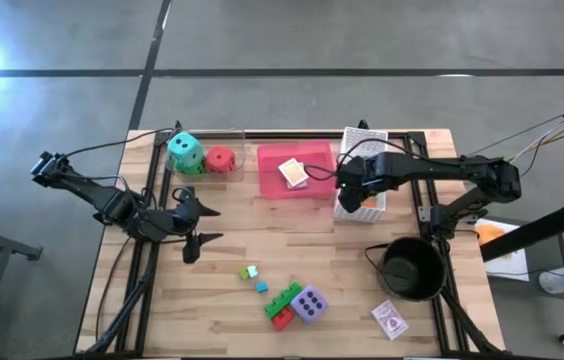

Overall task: Pick & Place Toys
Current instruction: Put the top small blue game piece into the white bin

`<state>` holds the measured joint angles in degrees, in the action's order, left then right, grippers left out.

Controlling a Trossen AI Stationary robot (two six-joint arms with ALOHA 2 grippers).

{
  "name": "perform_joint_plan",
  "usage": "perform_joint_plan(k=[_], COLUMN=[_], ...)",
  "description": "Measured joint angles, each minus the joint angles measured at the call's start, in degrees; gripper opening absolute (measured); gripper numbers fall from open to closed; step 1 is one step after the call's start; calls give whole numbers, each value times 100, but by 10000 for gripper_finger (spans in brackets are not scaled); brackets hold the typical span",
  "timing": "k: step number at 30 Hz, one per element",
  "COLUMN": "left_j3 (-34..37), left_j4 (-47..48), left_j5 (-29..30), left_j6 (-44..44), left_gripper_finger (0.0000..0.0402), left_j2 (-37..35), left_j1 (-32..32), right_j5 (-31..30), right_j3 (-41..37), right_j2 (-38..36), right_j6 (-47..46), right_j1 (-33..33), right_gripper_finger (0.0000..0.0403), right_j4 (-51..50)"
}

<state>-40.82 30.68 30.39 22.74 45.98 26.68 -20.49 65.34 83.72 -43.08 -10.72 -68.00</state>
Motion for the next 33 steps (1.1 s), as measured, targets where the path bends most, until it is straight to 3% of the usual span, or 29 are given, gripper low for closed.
perform_joint_plan(k=[14,25,33], left_j3=[0,0,0], left_j4=[-2,-2,-2], left_j5=[0,0,0], left_j6=[0,0,0], left_gripper_finger=[282,282,282], left_j2=[0,0,0], left_j1=[0,0,0], right_j5=[718,1764,1948], right_j3=[-385,-437,-440], right_j2=[321,306,306], right_j6=[821,1634,2065], right_j1=[-81,-804,-1136], right_gripper_finger=[129,129,129], right_j4=[656,885,869])
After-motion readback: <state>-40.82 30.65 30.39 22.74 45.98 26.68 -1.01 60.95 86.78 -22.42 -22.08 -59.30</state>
